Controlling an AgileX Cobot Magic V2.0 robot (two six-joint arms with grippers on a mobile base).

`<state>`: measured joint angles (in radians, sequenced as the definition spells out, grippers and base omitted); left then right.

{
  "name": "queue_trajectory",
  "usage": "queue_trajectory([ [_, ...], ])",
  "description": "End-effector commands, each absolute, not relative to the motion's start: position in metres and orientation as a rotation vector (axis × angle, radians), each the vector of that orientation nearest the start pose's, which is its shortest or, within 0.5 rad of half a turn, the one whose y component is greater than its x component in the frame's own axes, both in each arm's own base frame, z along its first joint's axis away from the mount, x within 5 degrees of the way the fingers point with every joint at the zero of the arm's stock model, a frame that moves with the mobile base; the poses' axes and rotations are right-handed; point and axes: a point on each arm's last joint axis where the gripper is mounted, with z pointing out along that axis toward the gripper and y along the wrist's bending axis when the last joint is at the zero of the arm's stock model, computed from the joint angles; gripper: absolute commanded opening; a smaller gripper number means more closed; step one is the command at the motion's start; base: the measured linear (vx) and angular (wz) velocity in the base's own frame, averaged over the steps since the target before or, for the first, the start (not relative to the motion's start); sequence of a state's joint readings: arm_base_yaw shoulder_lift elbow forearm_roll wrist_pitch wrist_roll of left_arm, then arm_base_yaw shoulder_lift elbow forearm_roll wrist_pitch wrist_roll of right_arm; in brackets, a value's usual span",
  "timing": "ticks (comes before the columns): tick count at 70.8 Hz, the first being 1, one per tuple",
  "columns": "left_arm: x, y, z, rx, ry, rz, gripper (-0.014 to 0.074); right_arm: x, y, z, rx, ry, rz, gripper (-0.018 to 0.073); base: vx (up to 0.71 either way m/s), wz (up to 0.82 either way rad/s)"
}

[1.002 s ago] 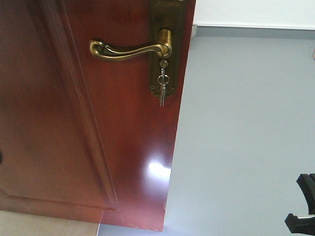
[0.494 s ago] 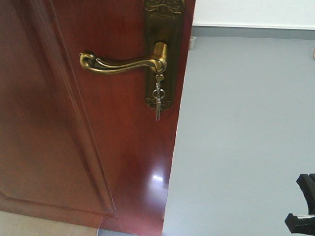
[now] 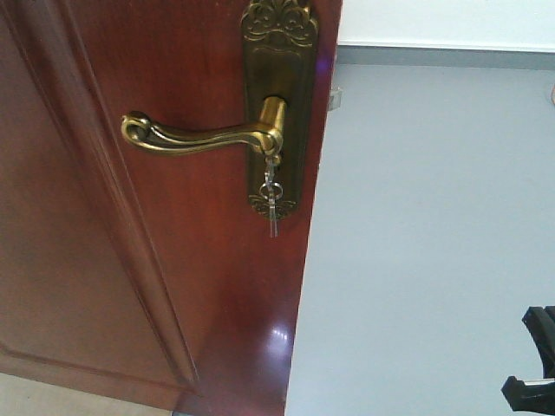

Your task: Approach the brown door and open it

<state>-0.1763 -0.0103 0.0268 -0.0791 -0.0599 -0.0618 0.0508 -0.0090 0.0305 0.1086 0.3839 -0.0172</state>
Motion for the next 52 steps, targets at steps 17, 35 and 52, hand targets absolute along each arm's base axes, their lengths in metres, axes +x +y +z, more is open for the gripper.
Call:
queue_trajectory([
  [17, 0.0538, -0.0087, 0.2067, 0.008, 1.396, -0.266, 0.0017, 0.0534, 0.0055, 0.1764, -0.004, 1.794, 0.114, 0.0, 0.0, 0.0],
  [35, 0.0538, -0.0087, 0.2067, 0.008, 1.396, -0.266, 0.0017, 0.0534, 0.0055, 0.1764, -0.004, 1.794, 0.114, 0.0, 0.0, 0.0],
  [52, 0.0538, -0.0087, 0.2067, 0.008, 1.396, -0.266, 0.0017, 0.0534, 0.0055, 0.1764, -0.004, 1.794, 0.114, 0.0, 0.0, 0.0],
])
